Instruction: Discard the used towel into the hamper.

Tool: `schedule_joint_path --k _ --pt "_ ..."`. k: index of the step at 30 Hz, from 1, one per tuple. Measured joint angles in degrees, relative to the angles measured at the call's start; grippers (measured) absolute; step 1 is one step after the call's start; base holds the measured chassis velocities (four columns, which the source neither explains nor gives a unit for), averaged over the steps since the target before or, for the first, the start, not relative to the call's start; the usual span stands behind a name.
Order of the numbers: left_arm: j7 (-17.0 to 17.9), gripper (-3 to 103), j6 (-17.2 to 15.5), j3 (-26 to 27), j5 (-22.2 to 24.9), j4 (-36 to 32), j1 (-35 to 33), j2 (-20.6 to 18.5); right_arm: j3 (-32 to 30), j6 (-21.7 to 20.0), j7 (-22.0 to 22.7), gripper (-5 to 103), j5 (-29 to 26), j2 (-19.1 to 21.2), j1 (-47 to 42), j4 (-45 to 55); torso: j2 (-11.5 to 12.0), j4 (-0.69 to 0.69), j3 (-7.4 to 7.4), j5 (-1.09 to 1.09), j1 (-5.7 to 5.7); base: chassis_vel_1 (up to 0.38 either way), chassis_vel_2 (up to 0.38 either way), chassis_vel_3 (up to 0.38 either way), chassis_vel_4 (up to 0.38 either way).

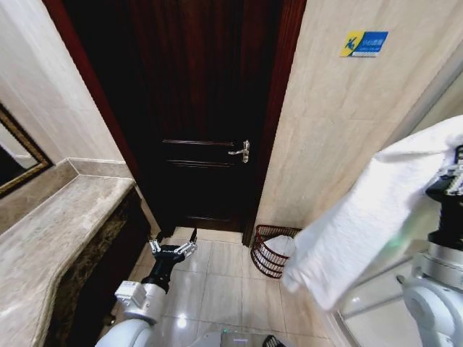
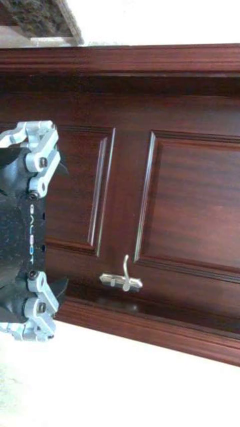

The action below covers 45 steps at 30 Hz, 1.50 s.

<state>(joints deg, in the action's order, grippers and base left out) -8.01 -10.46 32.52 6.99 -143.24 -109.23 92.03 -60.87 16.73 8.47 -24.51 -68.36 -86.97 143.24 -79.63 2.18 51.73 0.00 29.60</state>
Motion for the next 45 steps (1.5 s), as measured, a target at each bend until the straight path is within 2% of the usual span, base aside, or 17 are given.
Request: schedule_joint_path --k 19,45 --pt "0.0 100 0.0 0.0 0.0 0.0 0.0 0.0 -0.04 0.66 -0.02 2 -0.1 0.7 0.91 0.0 0.01 0.0 0.01 0.0 0.03 -0.072 0.068 0.077 -0.072" --pt "0.0 100 0.0 0.0 0.0 0.0 0.0 0.0 0.12 2.82 -2.66 2 0.15 0.2 0.4 0.0 0.0 -0.02 0.0 0.01 -0.01 -0.018 -0.022 -0.022 -0.023"
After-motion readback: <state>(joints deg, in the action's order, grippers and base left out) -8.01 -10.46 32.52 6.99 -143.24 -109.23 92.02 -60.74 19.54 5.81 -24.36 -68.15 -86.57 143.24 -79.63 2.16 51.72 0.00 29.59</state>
